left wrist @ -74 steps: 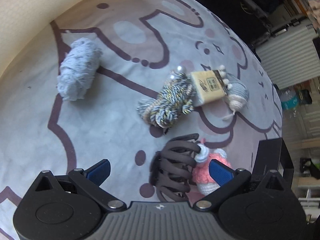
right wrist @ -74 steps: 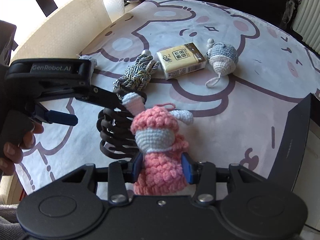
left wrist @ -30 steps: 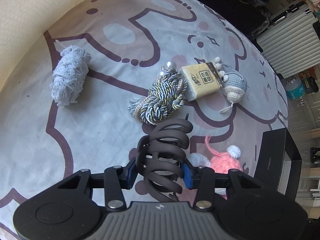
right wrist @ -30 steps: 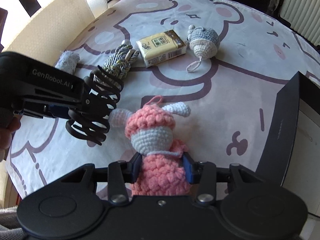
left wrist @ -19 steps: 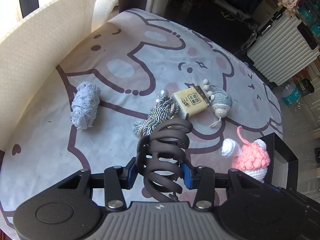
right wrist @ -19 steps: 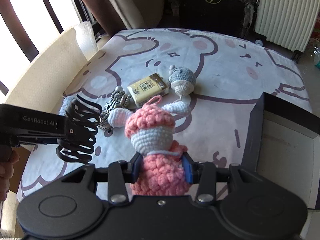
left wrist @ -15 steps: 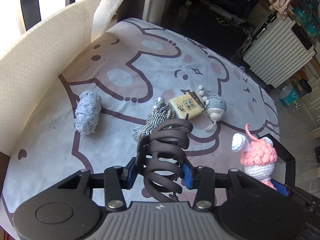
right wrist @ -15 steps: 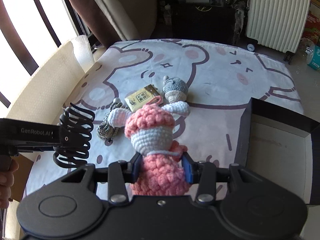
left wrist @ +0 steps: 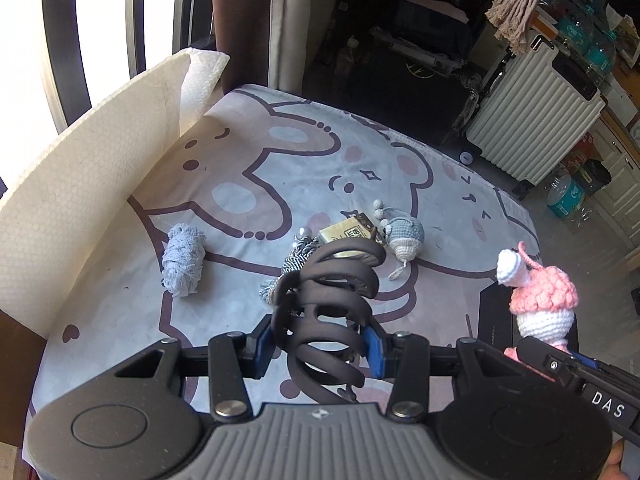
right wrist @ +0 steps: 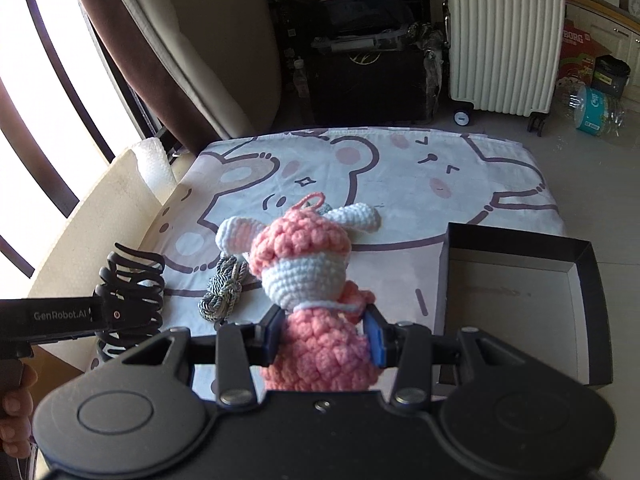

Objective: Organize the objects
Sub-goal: 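Lift the pink bunny and black clip and carry both toward the black box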

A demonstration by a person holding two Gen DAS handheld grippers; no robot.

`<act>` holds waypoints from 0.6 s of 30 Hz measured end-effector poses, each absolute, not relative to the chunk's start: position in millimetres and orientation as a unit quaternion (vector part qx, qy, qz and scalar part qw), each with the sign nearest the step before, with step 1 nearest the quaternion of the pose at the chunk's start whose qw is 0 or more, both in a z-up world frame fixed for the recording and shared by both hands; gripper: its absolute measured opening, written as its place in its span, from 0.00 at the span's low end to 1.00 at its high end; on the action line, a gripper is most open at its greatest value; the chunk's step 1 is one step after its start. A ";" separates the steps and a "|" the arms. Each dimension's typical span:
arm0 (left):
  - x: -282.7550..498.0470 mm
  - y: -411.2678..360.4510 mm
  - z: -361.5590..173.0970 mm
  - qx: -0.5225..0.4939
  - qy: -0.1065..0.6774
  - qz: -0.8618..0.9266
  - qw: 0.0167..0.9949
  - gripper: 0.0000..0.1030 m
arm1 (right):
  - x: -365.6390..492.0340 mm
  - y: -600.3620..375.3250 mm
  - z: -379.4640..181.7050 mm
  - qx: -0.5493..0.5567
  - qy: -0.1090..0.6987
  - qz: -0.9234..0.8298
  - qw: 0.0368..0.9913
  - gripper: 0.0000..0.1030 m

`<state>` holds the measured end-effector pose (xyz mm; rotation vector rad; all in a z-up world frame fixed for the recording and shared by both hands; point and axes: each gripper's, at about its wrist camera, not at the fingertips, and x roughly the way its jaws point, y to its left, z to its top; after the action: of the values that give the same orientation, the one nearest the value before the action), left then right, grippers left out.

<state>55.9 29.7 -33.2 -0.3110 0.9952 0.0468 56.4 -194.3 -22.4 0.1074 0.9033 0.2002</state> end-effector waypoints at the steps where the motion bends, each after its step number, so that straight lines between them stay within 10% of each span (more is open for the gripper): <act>1: 55.4 28.3 -31.7 -0.144 0.474 0.023 0.868 0.45 | 55.6 -195.6 -20.3 0.054 0.435 0.090 0.894 0.42; 18: 62.3 1.8 -11.6 -0.107 0.455 0.016 0.884 0.44 | 54.3 -208.9 5.6 0.058 0.413 0.062 0.907 0.42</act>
<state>62.3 1.8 -11.6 -0.2225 0.9463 0.0330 54.3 -208.9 5.6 0.1194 0.8530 0.1272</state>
